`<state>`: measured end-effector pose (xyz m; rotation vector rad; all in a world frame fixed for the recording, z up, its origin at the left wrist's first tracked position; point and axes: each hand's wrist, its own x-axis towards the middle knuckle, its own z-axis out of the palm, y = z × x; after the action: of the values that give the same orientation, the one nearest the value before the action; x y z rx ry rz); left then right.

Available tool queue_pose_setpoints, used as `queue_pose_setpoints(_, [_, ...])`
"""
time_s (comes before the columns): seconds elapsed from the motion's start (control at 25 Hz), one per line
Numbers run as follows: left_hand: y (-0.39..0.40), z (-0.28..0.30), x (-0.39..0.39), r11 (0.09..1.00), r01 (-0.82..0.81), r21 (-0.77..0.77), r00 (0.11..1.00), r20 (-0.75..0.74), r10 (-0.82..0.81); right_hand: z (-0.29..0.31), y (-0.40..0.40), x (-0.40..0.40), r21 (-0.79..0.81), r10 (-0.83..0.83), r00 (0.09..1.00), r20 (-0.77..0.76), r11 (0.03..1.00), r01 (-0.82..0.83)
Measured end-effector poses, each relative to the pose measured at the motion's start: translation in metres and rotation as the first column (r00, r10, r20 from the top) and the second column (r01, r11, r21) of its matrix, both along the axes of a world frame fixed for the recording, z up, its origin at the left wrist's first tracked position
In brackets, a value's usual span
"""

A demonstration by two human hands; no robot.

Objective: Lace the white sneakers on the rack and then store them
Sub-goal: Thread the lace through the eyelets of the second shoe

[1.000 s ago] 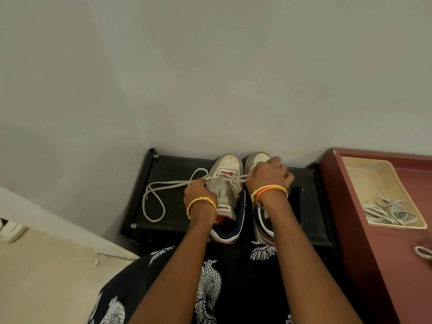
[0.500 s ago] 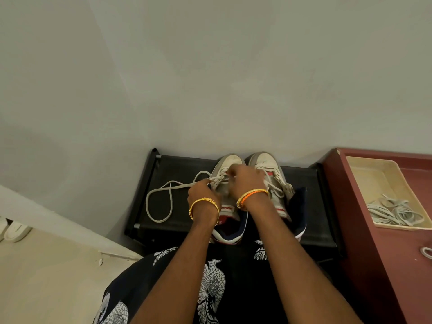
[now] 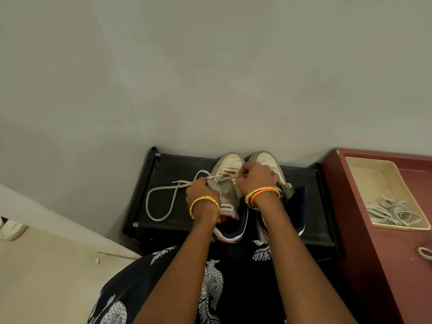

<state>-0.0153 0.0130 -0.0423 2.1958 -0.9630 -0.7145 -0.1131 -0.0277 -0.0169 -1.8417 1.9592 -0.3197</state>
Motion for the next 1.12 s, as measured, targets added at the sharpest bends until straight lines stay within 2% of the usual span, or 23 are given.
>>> queue_pose_setpoints(0.16, [0.000,-0.002,-0.001,1.000,-0.013,-0.009,1.000,-0.007,0.013,0.031,0.004,-0.044,-0.016,-0.226,0.969,0.103,0.973,0.229])
queue_pose_setpoints(0.24, [0.000,0.000,-0.002,1.000,-0.018,-0.011,1.000,-0.015,0.017,0.033,0.007,-0.056,-0.091,-0.404,0.912,0.066,0.908,0.409])
queue_pose_setpoints(0.32, [-0.001,0.000,-0.001,1.000,-0.014,-0.008,1.000,-0.024,0.014,0.023,0.008,-0.055,-0.146,-0.505,0.862,-0.032,0.856,0.496])
queue_pose_setpoints(0.4, [0.000,0.000,-0.001,1.000,0.000,-0.004,1.000,-0.028,0.000,0.012,0.008,-0.043,-0.149,-0.437,0.891,-0.124,0.896,0.418])
queue_pose_setpoints(0.52, [0.001,0.000,-0.001,1.000,0.031,-0.005,0.999,-0.025,-0.031,-0.002,0.002,-0.010,-0.121,-0.082,0.971,-0.226,0.991,0.055])
queue_pose_setpoints(0.6, [0.001,0.001,-0.001,0.999,0.039,-0.010,0.999,-0.026,-0.039,-0.014,0.001,0.014,-0.033,0.160,0.961,-0.225,0.985,-0.172])
queue_pose_setpoints(0.68, [0.002,0.001,0.000,0.999,0.052,-0.013,0.998,-0.023,-0.052,-0.024,0.001,0.032,0.037,0.252,0.937,-0.240,0.967,-0.251])
queue_pose_setpoints(0.8, [0.001,0.002,0.001,0.998,0.055,-0.004,0.998,-0.014,-0.055,-0.032,-0.005,0.038,0.041,0.203,0.936,-0.287,0.979,-0.200])
queue_pose_setpoints(0.92, [0.000,0.001,0.000,1.000,0.018,-0.015,1.000,-0.017,-0.018,-0.028,-0.003,0.030,0.018,0.129,0.961,-0.243,0.992,-0.128])
queue_pose_setpoints(1.04, [-0.001,0.001,-0.001,1.000,-0.025,-0.004,0.999,-0.024,0.025,-0.010,0.003,0.010,-0.057,-0.020,0.998,-0.061,0.998,0.016])
queue_pose_setpoints(1.12, [-0.002,0.000,-0.001,0.999,-0.039,0.008,0.999,-0.025,0.039,0.007,0.002,-0.013,-0.154,-0.158,0.981,0.109,0.973,0.173])
